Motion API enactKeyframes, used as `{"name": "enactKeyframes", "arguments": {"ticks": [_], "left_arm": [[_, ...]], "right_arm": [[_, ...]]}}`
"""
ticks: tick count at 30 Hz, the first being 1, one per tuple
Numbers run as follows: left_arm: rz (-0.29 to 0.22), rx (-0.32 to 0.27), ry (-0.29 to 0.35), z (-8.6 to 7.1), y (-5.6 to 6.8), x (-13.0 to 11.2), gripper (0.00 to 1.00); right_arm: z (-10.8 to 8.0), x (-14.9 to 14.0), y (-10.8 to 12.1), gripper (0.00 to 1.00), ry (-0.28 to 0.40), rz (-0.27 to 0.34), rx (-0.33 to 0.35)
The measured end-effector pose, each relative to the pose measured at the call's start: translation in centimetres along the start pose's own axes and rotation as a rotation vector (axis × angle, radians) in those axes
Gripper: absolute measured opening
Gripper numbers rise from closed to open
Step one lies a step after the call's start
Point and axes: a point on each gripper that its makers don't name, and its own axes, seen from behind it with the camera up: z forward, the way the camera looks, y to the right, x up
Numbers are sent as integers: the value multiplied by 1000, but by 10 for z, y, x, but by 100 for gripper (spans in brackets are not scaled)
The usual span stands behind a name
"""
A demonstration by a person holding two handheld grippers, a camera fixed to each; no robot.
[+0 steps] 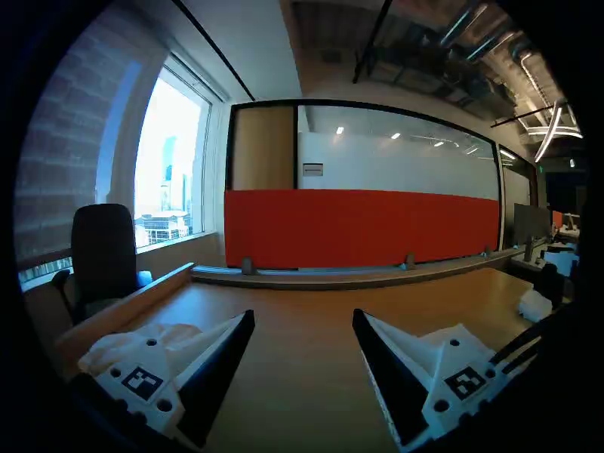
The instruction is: Fold towel
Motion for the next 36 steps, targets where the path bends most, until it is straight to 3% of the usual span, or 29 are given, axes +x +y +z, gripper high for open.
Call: {"name": "enactKeyframes", "arguments": {"ticks": [9,18,30,36], "left_arm": [[-5,3,-21,-3,4,43,97],[1,-11,-47,-3,11,61,97],[22,-131,-124,-3,37,62,97],[23,-224,-181,-5,55,57,97]], "right_arm": [[-3,43,4,99,2,-8,-7],[-3,61,11,99,-5,-5,-23],[-4,71,-9,99,-46,-58,50],[-7,72,-30,99,-84,-95,137]]}}
